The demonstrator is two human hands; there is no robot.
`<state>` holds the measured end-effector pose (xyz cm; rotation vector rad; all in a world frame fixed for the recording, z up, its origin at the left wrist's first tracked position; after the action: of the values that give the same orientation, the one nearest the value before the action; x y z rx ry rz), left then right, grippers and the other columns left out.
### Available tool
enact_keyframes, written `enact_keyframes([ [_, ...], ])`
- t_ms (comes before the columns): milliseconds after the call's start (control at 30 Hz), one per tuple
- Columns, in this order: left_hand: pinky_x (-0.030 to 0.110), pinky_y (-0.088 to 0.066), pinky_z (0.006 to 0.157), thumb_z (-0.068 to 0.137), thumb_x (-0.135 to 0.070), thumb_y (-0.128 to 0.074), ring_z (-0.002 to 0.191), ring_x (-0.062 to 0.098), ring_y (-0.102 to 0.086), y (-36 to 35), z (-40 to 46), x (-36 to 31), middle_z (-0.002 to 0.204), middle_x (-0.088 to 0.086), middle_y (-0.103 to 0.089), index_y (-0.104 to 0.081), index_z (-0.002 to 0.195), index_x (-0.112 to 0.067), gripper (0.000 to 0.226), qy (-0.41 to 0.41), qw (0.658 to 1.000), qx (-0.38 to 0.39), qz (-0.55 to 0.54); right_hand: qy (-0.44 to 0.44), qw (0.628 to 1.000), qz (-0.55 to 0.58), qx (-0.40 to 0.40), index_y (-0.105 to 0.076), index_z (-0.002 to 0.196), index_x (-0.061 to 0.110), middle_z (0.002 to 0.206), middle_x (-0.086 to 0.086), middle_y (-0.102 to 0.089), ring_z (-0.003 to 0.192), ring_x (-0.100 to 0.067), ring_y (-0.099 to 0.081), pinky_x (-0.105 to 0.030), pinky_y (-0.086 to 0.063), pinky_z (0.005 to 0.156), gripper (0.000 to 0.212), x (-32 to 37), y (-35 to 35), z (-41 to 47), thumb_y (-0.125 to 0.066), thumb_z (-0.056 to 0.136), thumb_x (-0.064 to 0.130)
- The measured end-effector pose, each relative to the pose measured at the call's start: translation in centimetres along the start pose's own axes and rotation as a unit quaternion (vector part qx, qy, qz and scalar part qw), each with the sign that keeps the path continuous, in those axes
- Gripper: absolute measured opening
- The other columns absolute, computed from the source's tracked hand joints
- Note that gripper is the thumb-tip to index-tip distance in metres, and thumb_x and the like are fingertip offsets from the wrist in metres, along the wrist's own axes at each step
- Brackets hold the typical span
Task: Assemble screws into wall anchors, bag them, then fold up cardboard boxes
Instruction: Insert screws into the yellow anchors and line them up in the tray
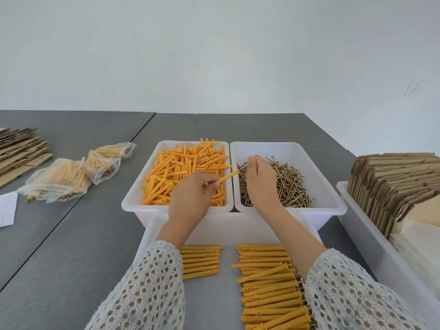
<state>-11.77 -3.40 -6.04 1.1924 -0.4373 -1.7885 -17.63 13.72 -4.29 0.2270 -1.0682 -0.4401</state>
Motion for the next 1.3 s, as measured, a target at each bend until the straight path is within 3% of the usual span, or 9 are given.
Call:
enact_keyframes([
  [167,0.03,-0.051,0.063,0.096,-0.032,-0.062,0.085,0.006,-0.057,0.1,0.0,0.2,0.092,-0.019,-0.064,-0.075,0.104,-0.037,0.016,0.011,0.999,-0.001,-0.03,-0.007,0.991,0.056,0.118,-0.051,0.076,0.009,0.065,-0.005,-0.052,0.053,-0.012,-0.044,-0.033,-0.04,0.056,0.04,0.2,-1.7,-0.6,-0.033,0.106,0.029],
  [333,0.03,-0.051,0.066,0.096,-0.034,-0.062,0.085,0.0,-0.061,0.5,0.0,0.4,0.09,-0.023,-0.068,-0.074,0.096,-0.04,0.014,0.033,0.996,-0.002,-0.087,-0.005,0.965,0.127,0.231,-0.06,0.095,0.01,0.068,-0.002,-0.062,0.044,-0.006,-0.048,-0.022,-0.041,0.047,0.031,1.6,-3.4,-1.5,-0.045,0.103,0.036],
  [533,0.046,-0.055,0.081,0.1,-0.031,-0.057,0.088,0.01,-0.068,0.2,0.1,-0.4,0.087,-0.012,-0.075,-0.078,0.09,-0.031,0.023,0.001,0.979,0.048,-0.198,0.001,0.965,0.191,0.178,-0.063,0.09,0.007,0.064,-0.005,-0.057,0.045,-0.001,-0.047,-0.018,-0.042,0.052,0.013,3.7,-3.3,-2.0,-0.054,0.098,0.006],
  [633,0.03,-0.05,0.065,0.105,-0.041,-0.043,0.066,0.021,-0.061,0.8,0.2,-0.2,0.078,0.016,-0.071,-0.078,0.091,-0.022,0.043,0.025,0.957,0.041,-0.286,-0.024,0.953,0.245,0.179,-0.06,0.086,0.007,0.057,-0.004,-0.05,0.041,-0.013,-0.043,-0.015,-0.04,0.046,0.021,5.2,-2.4,-1.8,-0.047,0.102,0.009],
  [800,0.029,-0.051,0.066,0.107,-0.047,-0.029,0.078,0.012,-0.069,1.7,0.3,2.1,0.088,0.0,-0.076,-0.077,0.095,-0.017,0.058,0.145,0.907,-0.017,-0.396,-0.047,0.855,0.15,0.493,-0.062,0.086,0.013,0.06,0.0,-0.053,0.043,-0.014,-0.044,-0.023,-0.039,0.045,0.024,6.9,-4.1,-6.6,-0.047,0.103,0.019],
  [933,0.022,-0.049,0.066,0.107,-0.049,-0.027,0.069,0.0,-0.065,1.1,0.6,2.6,0.088,-0.009,-0.075,-0.077,0.094,-0.024,0.058,0.176,0.901,0.021,-0.395,0.048,0.682,-0.169,0.71,-0.062,0.086,0.01,0.06,0.002,-0.061,0.042,-0.008,-0.051,-0.026,-0.046,0.05,0.019,5.3,-6.4,-15.3,-0.05,0.1,0.016],
  [1033,0.026,-0.049,0.073,0.106,-0.051,-0.028,0.072,0.0,-0.066,0.8,0.7,2.6,0.093,-0.009,-0.075,-0.077,0.095,-0.028,0.055,0.171,0.908,0.046,-0.38,0.185,0.669,-0.286,0.661,-0.056,0.084,-0.001,0.07,-0.016,-0.055,0.061,-0.025,-0.049,-0.034,-0.037,0.052,0.017,5.0,-9.2,-19.0,-0.05,0.096,0.01],
  [1133,0.024,-0.049,0.069,0.106,-0.048,-0.032,0.07,-0.001,-0.065,0.9,0.7,2.7,0.089,-0.01,-0.074,-0.078,0.091,-0.031,0.051,0.179,0.905,0.04,-0.383,0.275,0.672,-0.324,0.607,-0.047,0.084,0.003,0.067,-0.009,-0.04,0.061,-0.026,-0.043,-0.03,-0.029,0.049,0.011,6.1,-10.6,-20.9,-0.047,0.095,0.001],
  [1300,0.022,-0.049,0.066,0.106,-0.043,-0.035,0.069,0.001,-0.063,0.9,0.8,2.8,0.084,-0.011,-0.073,-0.077,0.091,-0.03,0.046,0.177,0.905,0.034,-0.386,0.314,0.703,-0.305,0.561,-0.016,0.061,0.017,0.062,-0.005,-0.029,0.053,-0.019,-0.028,-0.035,-0.034,0.054,0.049,8.0,-10.7,-20.5,-0.043,0.094,-0.008],
])
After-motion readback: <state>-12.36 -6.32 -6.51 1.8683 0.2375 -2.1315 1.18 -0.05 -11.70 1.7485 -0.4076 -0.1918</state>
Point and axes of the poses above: each hand's wrist, its own z-axis towards the middle knuckle, its own y-axis out of the back of the hand, x = y × z, the point moved 8 cm from there along z, towards the middle knuckle
